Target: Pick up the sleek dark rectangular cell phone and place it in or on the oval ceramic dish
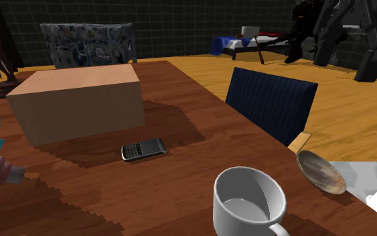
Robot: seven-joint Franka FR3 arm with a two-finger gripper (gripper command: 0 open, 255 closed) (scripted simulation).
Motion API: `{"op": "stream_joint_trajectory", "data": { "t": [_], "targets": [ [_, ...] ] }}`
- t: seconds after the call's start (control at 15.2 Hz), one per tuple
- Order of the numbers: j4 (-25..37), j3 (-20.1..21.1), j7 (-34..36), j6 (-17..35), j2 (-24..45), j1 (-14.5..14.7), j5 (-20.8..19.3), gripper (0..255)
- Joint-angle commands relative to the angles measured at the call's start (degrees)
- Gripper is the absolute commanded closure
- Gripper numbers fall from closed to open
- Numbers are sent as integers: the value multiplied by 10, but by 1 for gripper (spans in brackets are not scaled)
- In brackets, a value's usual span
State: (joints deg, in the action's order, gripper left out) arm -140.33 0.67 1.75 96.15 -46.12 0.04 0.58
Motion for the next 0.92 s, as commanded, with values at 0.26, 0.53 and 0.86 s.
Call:
{"op": "stream_joint_trajectory", "data": {
  "t": [0.26,0.53,0.86],
  "targets": [
    [6,-29,-59,66,71,1,-22,0],
    [26,-55,-115,128,151,4,-36,0],
    [71,-83,-185,194,260,9,-42,0]
  ]
}}
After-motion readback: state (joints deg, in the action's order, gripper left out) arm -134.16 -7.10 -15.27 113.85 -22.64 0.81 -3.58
